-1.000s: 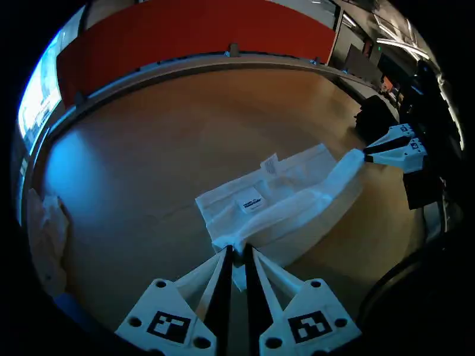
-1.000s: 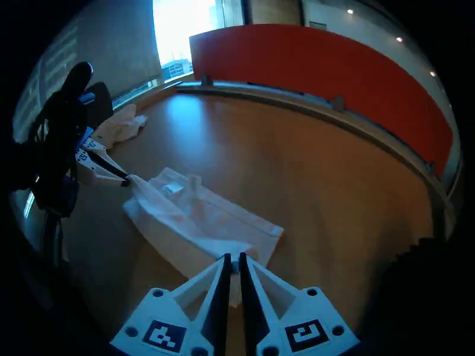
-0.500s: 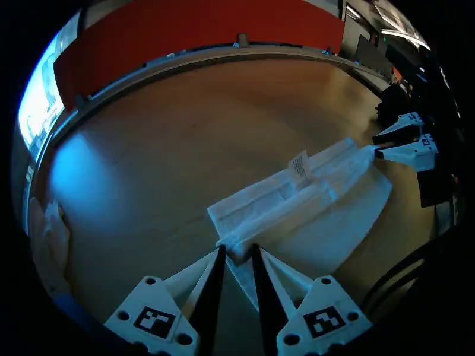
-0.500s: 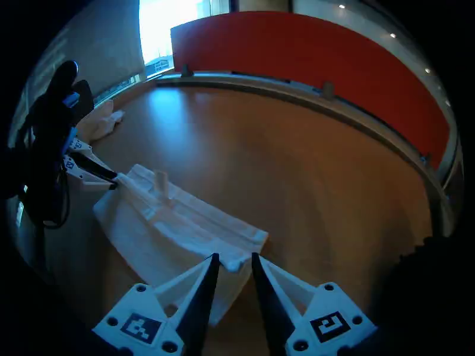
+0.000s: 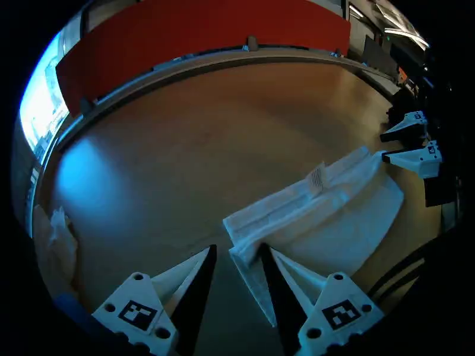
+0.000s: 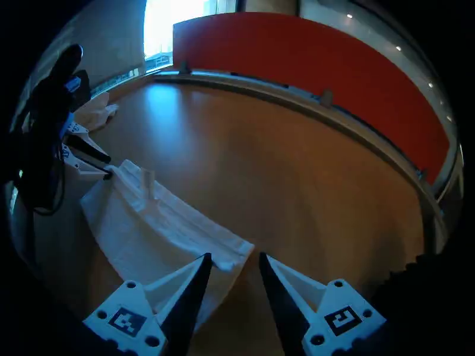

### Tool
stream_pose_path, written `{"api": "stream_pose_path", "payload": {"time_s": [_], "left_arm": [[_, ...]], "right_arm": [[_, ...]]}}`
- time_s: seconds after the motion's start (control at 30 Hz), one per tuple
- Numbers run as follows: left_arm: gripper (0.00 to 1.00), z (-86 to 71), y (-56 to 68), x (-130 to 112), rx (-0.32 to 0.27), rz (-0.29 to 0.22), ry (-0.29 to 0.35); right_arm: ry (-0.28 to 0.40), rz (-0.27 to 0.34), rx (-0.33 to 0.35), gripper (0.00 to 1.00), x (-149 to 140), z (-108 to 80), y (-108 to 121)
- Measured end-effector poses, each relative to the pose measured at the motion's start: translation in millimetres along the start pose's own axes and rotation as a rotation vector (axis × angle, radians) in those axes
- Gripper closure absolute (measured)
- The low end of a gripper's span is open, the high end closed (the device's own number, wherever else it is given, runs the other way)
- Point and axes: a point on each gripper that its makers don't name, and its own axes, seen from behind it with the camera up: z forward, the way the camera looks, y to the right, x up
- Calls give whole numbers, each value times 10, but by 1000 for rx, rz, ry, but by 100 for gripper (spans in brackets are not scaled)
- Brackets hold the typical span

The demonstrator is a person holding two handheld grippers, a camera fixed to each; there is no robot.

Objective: Fold towel

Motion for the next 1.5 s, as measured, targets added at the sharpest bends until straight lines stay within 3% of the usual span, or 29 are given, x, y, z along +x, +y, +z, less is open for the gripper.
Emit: {"api": "stream_pose_path", "payload": {"time_s": [0.33, 0.63, 0.8, 1.1, 1.5], "left_arm": [[21, -24, -146, 124, 40, -11, 22], [19, -50, -200, 176, 55, -17, 33], [19, -109, -214, 169, 65, -7, 39], [19, -228, -149, -85, 64, -32, 27], [19, -473, 70, -514, 53, -122, 15]], "right_arm": [[23, -13, -19, 33, 140, 17, 88], [35, -29, -22, 31, 183, -16, 132], [35, -30, -9, 15, 137, -69, 99], [17, -23, 21, 15, -132, -204, -74], [9, -18, 42, 15, -439, -452, -305]]}}
